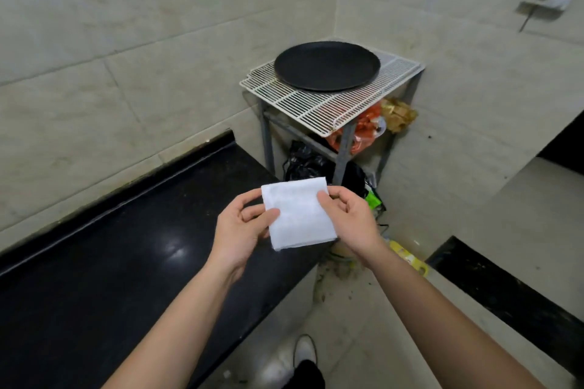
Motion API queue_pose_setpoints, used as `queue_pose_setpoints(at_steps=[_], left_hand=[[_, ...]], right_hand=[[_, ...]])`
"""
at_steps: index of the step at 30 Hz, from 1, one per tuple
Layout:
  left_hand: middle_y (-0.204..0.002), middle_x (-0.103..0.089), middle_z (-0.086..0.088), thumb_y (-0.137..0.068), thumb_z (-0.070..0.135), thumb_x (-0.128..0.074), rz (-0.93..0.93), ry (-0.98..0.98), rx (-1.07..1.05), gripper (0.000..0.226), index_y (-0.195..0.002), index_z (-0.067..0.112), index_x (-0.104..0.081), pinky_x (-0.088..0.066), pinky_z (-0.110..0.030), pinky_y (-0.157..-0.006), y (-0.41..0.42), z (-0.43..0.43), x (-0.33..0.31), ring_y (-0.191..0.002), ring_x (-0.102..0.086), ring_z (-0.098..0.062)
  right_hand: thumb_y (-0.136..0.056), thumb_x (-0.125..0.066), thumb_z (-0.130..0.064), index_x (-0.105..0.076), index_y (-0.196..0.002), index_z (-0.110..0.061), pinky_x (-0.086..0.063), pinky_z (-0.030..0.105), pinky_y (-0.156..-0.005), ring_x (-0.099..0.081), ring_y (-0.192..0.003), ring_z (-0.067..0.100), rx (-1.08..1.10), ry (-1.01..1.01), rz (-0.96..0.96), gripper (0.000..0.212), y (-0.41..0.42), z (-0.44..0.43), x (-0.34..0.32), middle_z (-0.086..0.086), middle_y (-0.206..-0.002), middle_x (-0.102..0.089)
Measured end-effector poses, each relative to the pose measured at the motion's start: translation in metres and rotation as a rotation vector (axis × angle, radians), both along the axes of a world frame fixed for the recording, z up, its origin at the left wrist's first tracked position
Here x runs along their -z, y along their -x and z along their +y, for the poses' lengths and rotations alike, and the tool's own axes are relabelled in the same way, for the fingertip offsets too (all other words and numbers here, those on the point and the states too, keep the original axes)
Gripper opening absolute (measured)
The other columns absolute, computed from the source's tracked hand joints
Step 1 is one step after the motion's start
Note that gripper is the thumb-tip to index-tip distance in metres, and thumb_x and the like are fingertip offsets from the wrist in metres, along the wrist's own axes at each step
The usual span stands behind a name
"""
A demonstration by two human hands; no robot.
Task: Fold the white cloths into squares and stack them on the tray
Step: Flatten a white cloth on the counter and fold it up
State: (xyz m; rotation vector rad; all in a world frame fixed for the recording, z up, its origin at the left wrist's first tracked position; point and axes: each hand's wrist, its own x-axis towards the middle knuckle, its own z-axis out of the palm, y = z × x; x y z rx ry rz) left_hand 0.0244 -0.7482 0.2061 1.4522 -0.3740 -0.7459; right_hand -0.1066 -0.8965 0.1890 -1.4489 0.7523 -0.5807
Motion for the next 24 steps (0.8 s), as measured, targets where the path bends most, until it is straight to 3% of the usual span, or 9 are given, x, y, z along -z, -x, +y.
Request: queue_pose_setpoints(at_steps=[2, 5, 11, 15, 17, 20, 22, 24], left_hand=[[-0.097, -0.077, -0.009, -0.085, 0.001, -0.072, -0.010, 0.021, 0.007, 0.041, -0.122, 0.014, -0.060, -0.055, -0.026, -0.064, -0.013, -0.041, 0.001, -0.088, -0.074, -0.023], [-0.098, -0.077, -0.008, -0.085, 0.005, -0.074, -0.019, 0.030, 0.031, 0.042, -0.123, 0.013, -0.059, -0.059, -0.037, -0.073, -0.037, -0.102, -0.005, -0.091, -0.074, -0.024], [-0.098, -0.077, -0.006, -0.083, 0.007, -0.076, -0.023, 0.065, 0.040, 0.034, -0.115, 0.012, -0.064, -0.059, -0.040, -0.072, -0.087, -0.201, -0.038, -0.089, -0.074, -0.024], [-0.099, -0.076, -0.008, -0.084, 0.007, -0.075, -0.003, 0.045, 0.034, 0.029, -0.111, 0.012, -0.065, -0.059, -0.041, -0.073, -0.112, -0.248, -0.044, -0.090, -0.074, -0.027], [-0.099, -0.076, -0.008, -0.085, 0.007, -0.075, -0.007, 0.034, 0.025, 0.029, -0.111, 0.012, -0.065, -0.059, -0.042, -0.074, -0.121, -0.266, -0.043, -0.091, -0.074, -0.027], [-0.095, -0.077, -0.009, -0.085, 0.006, -0.074, 0.008, 0.029, -0.048, 0.027, -0.111, 0.010, -0.066, -0.060, -0.038, -0.071, -0.137, -0.297, -0.039, -0.087, -0.074, -0.024], [-0.093, -0.077, -0.009, -0.086, 0.005, -0.072, 0.035, 0.017, -0.106, 0.024, -0.109, 0.010, -0.066, -0.058, -0.030, -0.065, -0.149, -0.318, -0.036, -0.083, -0.075, -0.022], [-0.096, -0.077, -0.009, -0.087, 0.005, -0.071, 0.059, -0.014, -0.145, 0.027, -0.113, 0.008, -0.065, -0.059, -0.031, -0.070, -0.164, -0.340, -0.032, -0.086, -0.074, -0.022]], right_hand=[[-0.099, -0.061, -0.024, -0.071, -0.106, -0.014, -0.051, 0.024, -0.060, -0.066, -0.066, 0.010, 0.039, 0.051, 0.018, 0.015, -0.008, -0.036, -0.005, 0.000, -0.073, -0.073], [-0.099, -0.061, -0.023, -0.070, -0.109, -0.015, -0.048, 0.016, -0.057, -0.065, -0.065, 0.002, 0.071, 0.053, 0.047, 0.016, -0.029, -0.095, -0.021, -0.008, -0.070, -0.071], [-0.095, -0.065, -0.026, -0.071, -0.113, -0.026, -0.054, 0.032, -0.079, -0.068, -0.082, 0.017, 0.015, 0.095, 0.076, 0.020, -0.071, -0.193, -0.057, 0.006, -0.085, -0.074], [-0.094, -0.063, -0.016, -0.069, -0.121, -0.028, -0.053, 0.030, -0.066, -0.062, -0.071, 0.011, -0.016, 0.124, 0.114, 0.030, -0.090, -0.243, -0.063, -0.010, -0.067, -0.060], [-0.093, -0.063, -0.012, -0.070, -0.117, -0.031, -0.059, 0.032, -0.068, -0.069, -0.081, 0.012, -0.033, 0.143, 0.128, 0.031, -0.100, -0.265, -0.063, -0.016, -0.074, -0.067], [-0.093, -0.064, -0.008, -0.068, -0.120, -0.023, -0.049, 0.009, -0.062, -0.064, -0.077, -0.009, -0.075, 0.225, 0.163, 0.031, -0.127, -0.303, -0.066, -0.018, -0.086, -0.069], [-0.094, -0.065, -0.011, -0.067, -0.121, -0.021, -0.048, 0.006, -0.064, -0.064, -0.081, -0.010, -0.117, 0.253, 0.184, 0.029, -0.148, -0.330, -0.066, -0.014, -0.098, -0.070], [-0.095, -0.064, -0.015, -0.066, -0.119, -0.024, -0.050, 0.008, -0.066, -0.065, -0.088, -0.004, -0.162, 0.238, 0.204, 0.026, -0.171, -0.354, -0.066, -0.013, -0.103, -0.070]])
